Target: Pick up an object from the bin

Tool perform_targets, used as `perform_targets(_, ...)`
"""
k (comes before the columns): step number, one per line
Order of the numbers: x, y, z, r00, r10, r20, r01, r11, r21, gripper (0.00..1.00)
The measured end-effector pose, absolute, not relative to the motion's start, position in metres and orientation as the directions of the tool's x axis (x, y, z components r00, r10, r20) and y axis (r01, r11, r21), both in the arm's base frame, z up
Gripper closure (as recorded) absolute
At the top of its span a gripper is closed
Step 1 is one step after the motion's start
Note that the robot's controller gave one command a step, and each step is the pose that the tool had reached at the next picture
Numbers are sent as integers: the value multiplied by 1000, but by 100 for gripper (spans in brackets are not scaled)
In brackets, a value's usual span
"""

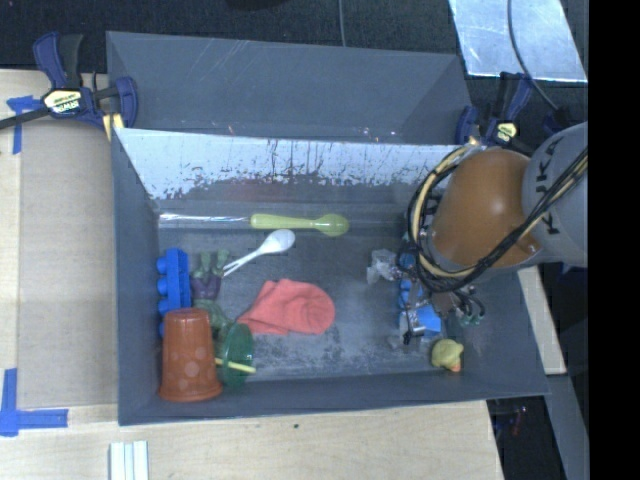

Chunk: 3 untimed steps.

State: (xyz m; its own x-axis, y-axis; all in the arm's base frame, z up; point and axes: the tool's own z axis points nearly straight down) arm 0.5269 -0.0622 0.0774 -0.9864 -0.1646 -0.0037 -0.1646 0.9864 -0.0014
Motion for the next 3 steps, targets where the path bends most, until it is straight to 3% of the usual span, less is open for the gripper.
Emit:
perform_targets(1, 551, -14, 76, -948, -317, -6, -317, 948, -2, 0)
perform_targets(3, 564, 33, 72, -964, -267, -9, -267, 964, -3, 0)
